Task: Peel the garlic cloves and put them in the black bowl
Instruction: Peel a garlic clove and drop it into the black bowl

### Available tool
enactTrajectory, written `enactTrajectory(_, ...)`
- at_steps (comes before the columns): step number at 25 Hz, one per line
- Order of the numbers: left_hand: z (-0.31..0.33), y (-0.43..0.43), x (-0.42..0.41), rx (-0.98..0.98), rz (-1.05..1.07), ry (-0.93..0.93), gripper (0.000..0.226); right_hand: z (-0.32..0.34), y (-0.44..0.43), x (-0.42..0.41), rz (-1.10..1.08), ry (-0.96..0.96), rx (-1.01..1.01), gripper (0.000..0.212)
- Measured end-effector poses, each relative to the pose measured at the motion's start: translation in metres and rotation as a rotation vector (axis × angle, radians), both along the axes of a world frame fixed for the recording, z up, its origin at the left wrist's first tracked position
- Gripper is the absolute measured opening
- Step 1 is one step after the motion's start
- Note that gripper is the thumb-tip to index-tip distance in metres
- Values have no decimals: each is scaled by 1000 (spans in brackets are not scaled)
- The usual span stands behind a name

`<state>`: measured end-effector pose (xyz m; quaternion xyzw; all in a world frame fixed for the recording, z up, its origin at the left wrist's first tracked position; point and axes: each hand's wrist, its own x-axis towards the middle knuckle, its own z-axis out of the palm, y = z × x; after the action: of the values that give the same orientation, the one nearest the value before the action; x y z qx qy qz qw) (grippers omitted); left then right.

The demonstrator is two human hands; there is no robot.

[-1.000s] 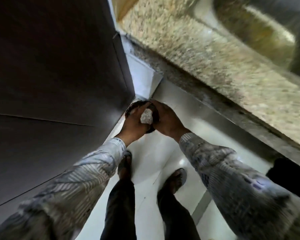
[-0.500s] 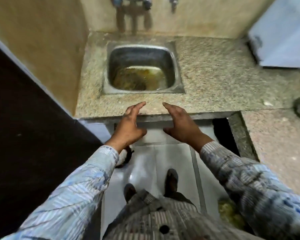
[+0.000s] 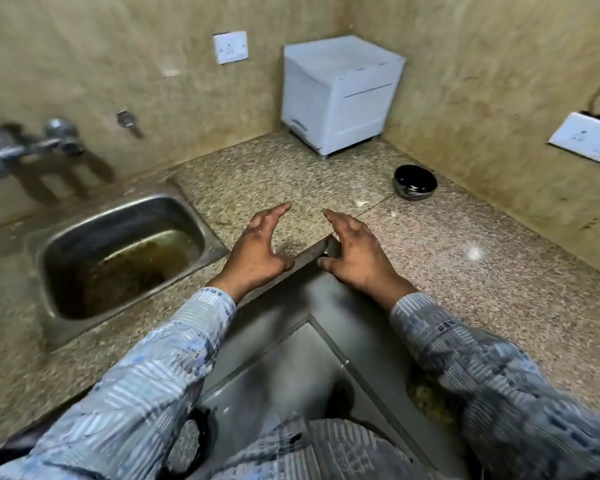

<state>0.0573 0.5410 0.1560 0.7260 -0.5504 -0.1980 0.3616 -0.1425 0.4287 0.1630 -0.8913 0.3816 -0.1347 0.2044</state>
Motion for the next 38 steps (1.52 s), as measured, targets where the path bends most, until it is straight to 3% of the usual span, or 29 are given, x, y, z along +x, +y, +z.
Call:
enactTrajectory(6, 1, -134, -63, -30, -148, -12, 105, -1, -103, -62, -153, -61, 15, 96)
enactTrajectory(14, -24, -261, -114, 50, -194, 52, 106, -36, -216, -113, -180, -30, 80, 97)
enactTrajectory(24, -80, -346, -86, 236, -182, 62, 104, -97, -309, -95, -301, 26, 289, 90)
enactTrajectory(28, -109, -386, -56, 370, -255, 45, 106, -121, -348, -73, -416, 92, 384, 76)
enactTrajectory(32, -137, -427, -33, 491, -170, 98, 104, -148, -388, -57, -568, 188, 463, 63)
enactTrajectory(35, -147, -454, -21, 519, -97, 133, 87, -164, -408, -40, -626, 224, 466, 40)
enactTrajectory(38, -155, -481, -11, 529, -174, 19, 69, -173, -418, -21, -581, 292, 420, 24)
